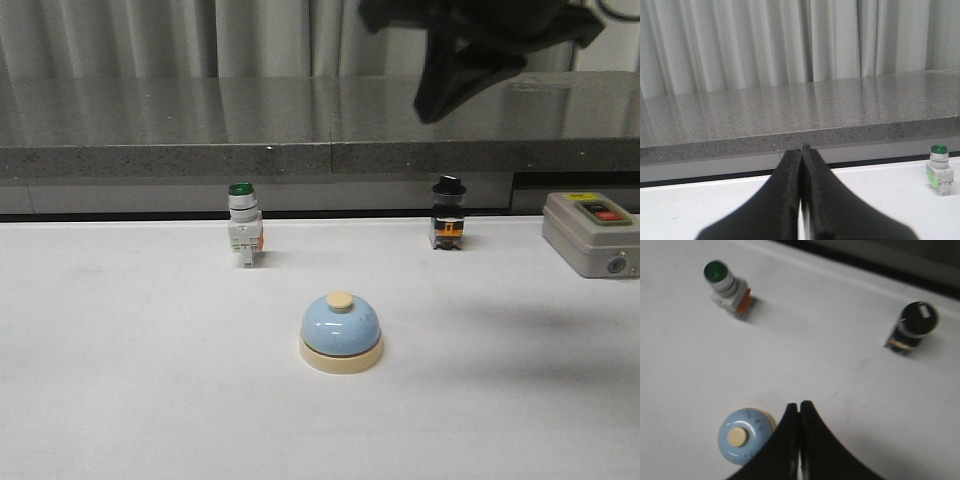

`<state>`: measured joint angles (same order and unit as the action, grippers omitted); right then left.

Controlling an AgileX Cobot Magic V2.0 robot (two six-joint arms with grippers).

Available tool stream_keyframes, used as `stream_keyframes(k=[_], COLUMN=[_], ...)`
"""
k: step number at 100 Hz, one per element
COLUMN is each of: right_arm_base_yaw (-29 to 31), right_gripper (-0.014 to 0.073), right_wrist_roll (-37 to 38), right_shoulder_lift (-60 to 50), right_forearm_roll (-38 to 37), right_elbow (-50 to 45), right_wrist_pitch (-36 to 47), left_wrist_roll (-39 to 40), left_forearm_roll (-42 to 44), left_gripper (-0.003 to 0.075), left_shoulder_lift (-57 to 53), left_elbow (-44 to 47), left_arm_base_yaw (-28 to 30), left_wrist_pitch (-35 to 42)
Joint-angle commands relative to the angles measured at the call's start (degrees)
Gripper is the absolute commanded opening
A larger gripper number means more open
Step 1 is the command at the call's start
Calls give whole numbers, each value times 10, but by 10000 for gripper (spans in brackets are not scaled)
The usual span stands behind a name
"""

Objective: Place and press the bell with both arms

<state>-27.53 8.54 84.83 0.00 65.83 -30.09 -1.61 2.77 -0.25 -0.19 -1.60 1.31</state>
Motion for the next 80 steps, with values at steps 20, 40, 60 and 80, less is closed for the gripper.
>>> stream_keyframes(k=[20, 40, 60, 80], right_arm_base_yaw=[102, 181, 235, 240], right_gripper=[-64, -64, -64, -64], right_wrist_roll=[-6, -6, -6, -6], right_shoulder_lift=[-183, -332, -481, -597], right_forearm_roll=[-39, -40, -42, -43], right_elbow=[-81, -178, -253, -298], right_wrist_pitch=[20, 20, 17, -10], left_wrist_roll=[5, 5, 5, 5], left_forearm_roll=[-2, -2, -2, -2], left_gripper=[-21, -21, -21, -21], left_shoulder_lift=[-18, -18, -18, -18], left_elbow=[31, 31, 31, 31], left_arm_base_yaw=[-1, -1, -1, -1], left_wrist_pitch=[42, 42, 42, 42])
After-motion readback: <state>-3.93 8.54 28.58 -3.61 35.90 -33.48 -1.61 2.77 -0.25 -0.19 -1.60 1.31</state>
